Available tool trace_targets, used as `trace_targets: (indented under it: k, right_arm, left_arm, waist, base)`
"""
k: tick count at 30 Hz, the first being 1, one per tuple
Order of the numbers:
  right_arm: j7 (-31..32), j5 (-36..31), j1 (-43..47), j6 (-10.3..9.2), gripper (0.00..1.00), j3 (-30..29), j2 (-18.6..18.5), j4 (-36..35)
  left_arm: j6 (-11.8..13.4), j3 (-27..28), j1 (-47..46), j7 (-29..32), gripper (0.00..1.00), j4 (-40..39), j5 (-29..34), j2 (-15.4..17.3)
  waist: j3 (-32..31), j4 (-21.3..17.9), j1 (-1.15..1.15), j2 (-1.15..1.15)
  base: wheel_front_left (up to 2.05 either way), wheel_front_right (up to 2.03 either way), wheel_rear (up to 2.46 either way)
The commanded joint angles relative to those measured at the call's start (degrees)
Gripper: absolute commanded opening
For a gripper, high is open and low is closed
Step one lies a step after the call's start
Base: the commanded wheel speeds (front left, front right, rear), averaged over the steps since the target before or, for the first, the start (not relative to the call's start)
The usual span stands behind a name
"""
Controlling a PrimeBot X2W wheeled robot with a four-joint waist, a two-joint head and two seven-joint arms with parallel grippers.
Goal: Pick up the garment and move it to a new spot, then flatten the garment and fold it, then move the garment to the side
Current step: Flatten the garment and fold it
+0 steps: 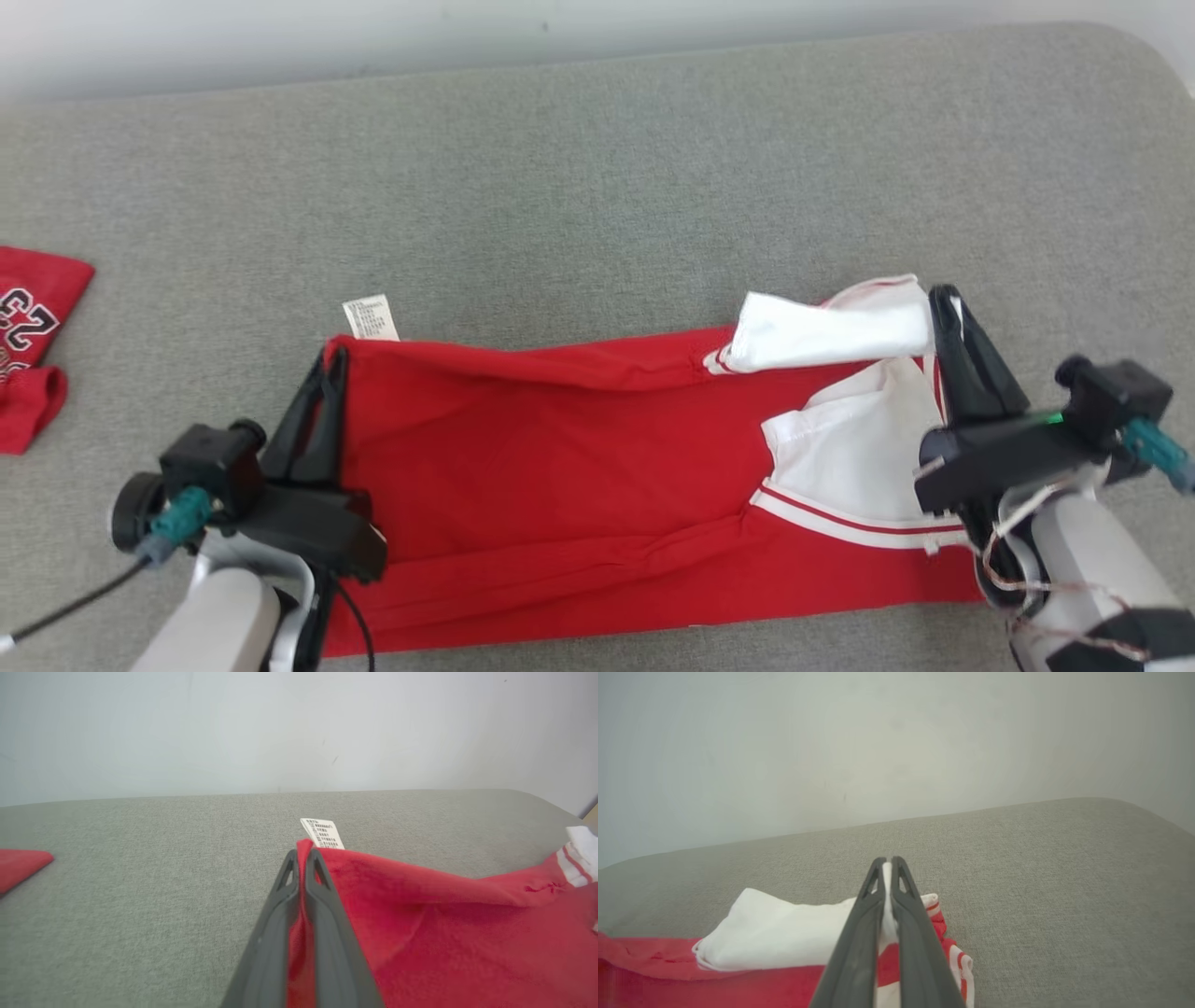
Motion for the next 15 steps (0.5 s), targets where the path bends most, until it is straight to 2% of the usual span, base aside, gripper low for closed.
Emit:
trace_targets:
  k: [1, 11, 15]
  right_arm:
    - [-0.03, 0.03, 0.86, -0.14, 0.00, -0.20, 0.52, -0.45]
    - [-0.02, -0.41, 13.73, -0.14, 0.00, -6.78, 3.40, -9.24]
    - [0.45, -0.73, 17.76, -0.14, 0.00, -9.19, 4.50, -10.24]
  left_arm:
    - [0.06, 0.04, 1.07, -0.17, 0.00, -0.32, 0.41, -0.35]
    - [0.31, 5.39, 10.57, -0.18, 0.00, -3.87, 5.11, -4.71]
    - [-0.65, 6.89, 13.19, -0.18, 0.00, -2.60, 6.76, -7.10]
  waist:
    - [-0.48, 0.44, 0.01, 0.00]
    - [-3.24, 1.57, 0.01, 0.00]
    - [-4.13, 1.75, 0.01, 0.00]
  base:
    - [0.00, 0.00, 0.00]
    - [0.00, 0.00, 0.00]
    - [0.00, 0.00, 0.00]
